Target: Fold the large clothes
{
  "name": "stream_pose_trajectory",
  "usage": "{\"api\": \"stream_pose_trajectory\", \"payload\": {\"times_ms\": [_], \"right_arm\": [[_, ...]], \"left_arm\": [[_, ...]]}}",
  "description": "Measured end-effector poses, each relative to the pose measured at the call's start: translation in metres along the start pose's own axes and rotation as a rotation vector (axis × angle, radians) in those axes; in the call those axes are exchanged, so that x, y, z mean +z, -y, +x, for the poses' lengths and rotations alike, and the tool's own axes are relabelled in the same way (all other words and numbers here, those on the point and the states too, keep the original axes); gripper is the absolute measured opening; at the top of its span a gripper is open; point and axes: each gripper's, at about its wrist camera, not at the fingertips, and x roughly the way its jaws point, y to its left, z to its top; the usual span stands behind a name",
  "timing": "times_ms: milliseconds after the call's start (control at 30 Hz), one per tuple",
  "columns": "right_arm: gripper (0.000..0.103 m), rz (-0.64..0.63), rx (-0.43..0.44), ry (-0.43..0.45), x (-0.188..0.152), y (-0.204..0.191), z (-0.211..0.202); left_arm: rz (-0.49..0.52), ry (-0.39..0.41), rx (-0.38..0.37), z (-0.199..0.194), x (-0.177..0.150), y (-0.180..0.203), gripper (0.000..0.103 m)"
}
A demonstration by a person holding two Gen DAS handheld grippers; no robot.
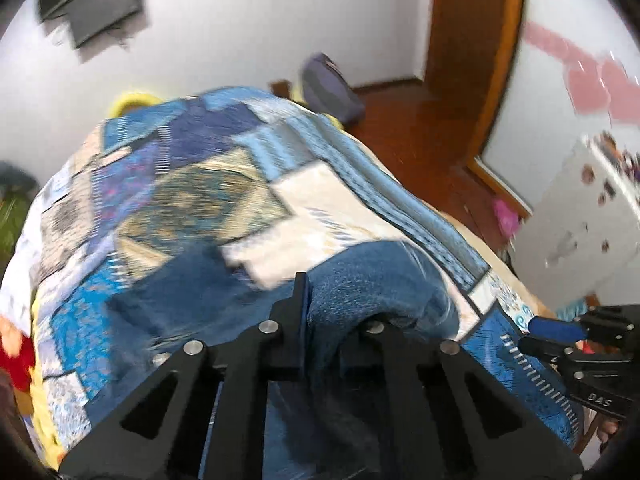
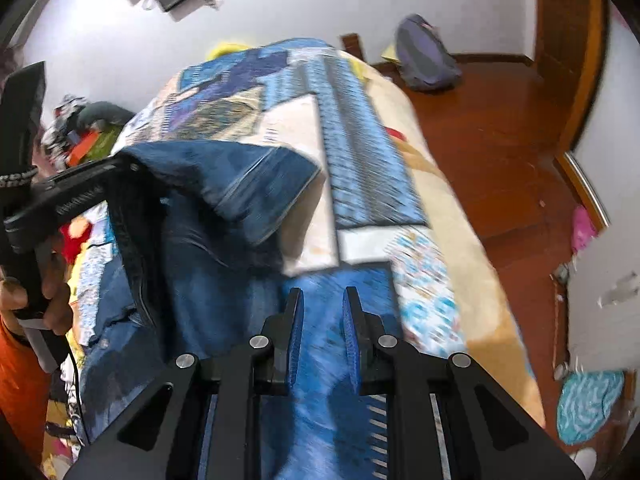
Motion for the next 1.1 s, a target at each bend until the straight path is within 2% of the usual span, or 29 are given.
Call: {"api": "stream_pose_trajectory", "payload": {"times_ms": [200, 300, 333, 400, 433, 500, 533, 567, 600, 633, 667, 800, 933, 1100], "right_arm": [[0.015, -0.139, 0.034, 0.001, 0.017, -0.059, 0.019], [0.015, -0.2, 0.026, -0.06, 0.015, -0.081, 0.046], [0.015, -0.215, 0.005, -0.083, 0.013, -0.085, 0.056], [0.015, -0.27, -0.098, -0.119, 0.007, -0.091, 0.079], [0.015, -0.32, -0.142, -0.112, 0.002, -0.095, 0.087], [0.016, -0.371, -0.175, -0.08, -0.005, -0.1, 0.085], [0.026, -0.396, -0.206, -0.072, -0.009, -0.103, 0.084], [0.049, -0.419, -0.251, -0.064, -0.011, -0.106, 0.083], [0.065, -0.446, -0.324, -0.042, -0.014, -0.108, 0.082], [0.09, -0.472, -0.419, 0.0, -0.017, -0.108, 0.081], [0.093, -0.479, -0.436, 0.019, -0.019, -0.105, 0.079], [0.093, -0.426, -0.371, -0.005, -0.021, -0.095, 0.071], [0.093, -0.35, -0.288, -0.021, -0.014, -0.09, 0.063], [0.093, -0.21, -0.096, -0.029, -0.001, -0.09, 0.053]], "left_arm": [[-0.116, 0.012, 0.076, -0.029, -0.03, -0.076, 0.011], [-0.168, -0.025, 0.098, -0.032, -0.061, -0.109, 0.011], [-0.177, -0.04, 0.105, -0.032, -0.072, -0.117, 0.011], [-0.194, -0.066, 0.114, -0.03, -0.095, -0.13, 0.011], [-0.206, -0.077, 0.108, -0.03, -0.107, -0.136, 0.011], [-0.23, -0.097, 0.091, -0.03, -0.129, -0.145, 0.012], [-0.243, -0.106, 0.081, -0.028, -0.138, -0.147, 0.013], [-0.256, -0.116, 0.066, -0.026, -0.151, -0.151, 0.014], [-0.262, -0.122, 0.062, -0.026, -0.158, -0.153, 0.017], [-0.271, -0.13, 0.059, -0.025, -0.169, -0.156, 0.022], [-0.276, -0.137, 0.052, -0.025, -0.176, -0.156, 0.025], [-0.292, -0.174, 0.037, -0.027, -0.204, -0.165, 0.046], [-0.351, -0.182, 0.004, -0.038, -0.212, -0.183, 0.062], [-0.437, -0.188, -0.05, -0.028, -0.192, -0.2, 0.066]]}}
